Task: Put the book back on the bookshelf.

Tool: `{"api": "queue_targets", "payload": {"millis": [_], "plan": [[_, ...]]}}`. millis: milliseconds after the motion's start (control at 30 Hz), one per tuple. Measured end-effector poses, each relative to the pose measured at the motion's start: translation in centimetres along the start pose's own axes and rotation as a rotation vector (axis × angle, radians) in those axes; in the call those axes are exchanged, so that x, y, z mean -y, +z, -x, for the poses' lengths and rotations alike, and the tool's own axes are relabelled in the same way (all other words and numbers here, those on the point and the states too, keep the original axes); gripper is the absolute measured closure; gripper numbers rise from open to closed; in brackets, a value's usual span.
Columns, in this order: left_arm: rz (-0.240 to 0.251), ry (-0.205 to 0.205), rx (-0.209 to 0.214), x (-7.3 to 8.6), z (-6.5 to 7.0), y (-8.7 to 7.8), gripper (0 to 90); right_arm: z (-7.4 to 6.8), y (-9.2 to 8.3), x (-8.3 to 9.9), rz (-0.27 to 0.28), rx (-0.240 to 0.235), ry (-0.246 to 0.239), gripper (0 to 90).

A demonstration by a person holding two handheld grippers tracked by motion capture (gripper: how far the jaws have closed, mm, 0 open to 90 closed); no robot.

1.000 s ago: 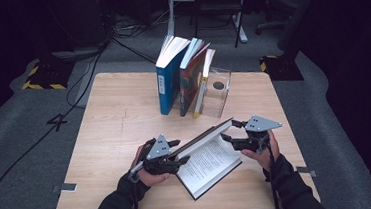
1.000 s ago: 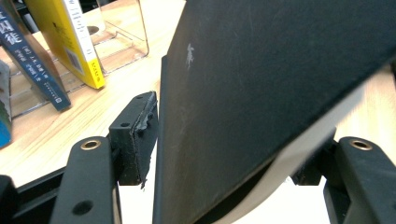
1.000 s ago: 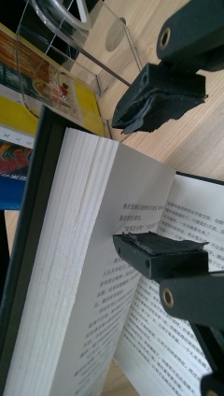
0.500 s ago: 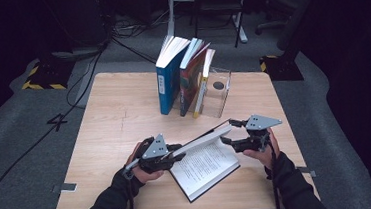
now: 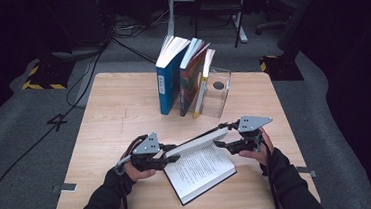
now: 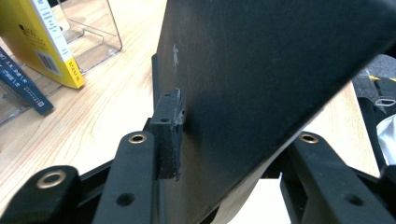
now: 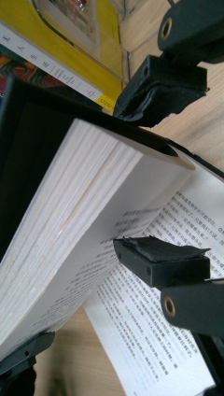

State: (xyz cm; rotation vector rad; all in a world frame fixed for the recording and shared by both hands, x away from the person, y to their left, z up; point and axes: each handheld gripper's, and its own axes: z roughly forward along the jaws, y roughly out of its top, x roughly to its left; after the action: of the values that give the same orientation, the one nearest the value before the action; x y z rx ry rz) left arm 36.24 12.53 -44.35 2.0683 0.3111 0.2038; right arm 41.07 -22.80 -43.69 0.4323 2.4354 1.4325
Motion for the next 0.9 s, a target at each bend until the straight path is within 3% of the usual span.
{"api": "queue_targets", "payload": {"millis": [67,167,433,600,733,900], "plan": [[-0.002,-0.008,-0.022,0.0,0.0,0.0,52.4,-0.1,-0.1,0.0,-0.008,0.0,-0.006,34.5],[-0.011,0.001,-0.077,-0.2,0.1,-0.1,51.6,-0.4,-0.2,0.2,-0.015,0.005,-0.03,36.2],[-0.023,-0.052,-0.135,0.3,-0.9,-0.2,48.1,-1.1,-1.2,0.9,-0.021,-0.008,-0.046,50.9],[-0.031,-0.058,-0.129,0.4,-1.4,0.0,50.5,-1.6,-1.7,0.9,-0.022,-0.021,-0.078,60.7],[-0.031,-0.046,-0.09,0.0,-1.8,0.4,51.0,-2.4,-2.3,1.1,-0.039,-0.007,-0.127,64.1],[-0.026,-0.028,-0.048,-0.7,-2.2,1.3,49.0,-3.6,-4.3,1.4,-0.044,0.008,-0.161,68.4]]}}
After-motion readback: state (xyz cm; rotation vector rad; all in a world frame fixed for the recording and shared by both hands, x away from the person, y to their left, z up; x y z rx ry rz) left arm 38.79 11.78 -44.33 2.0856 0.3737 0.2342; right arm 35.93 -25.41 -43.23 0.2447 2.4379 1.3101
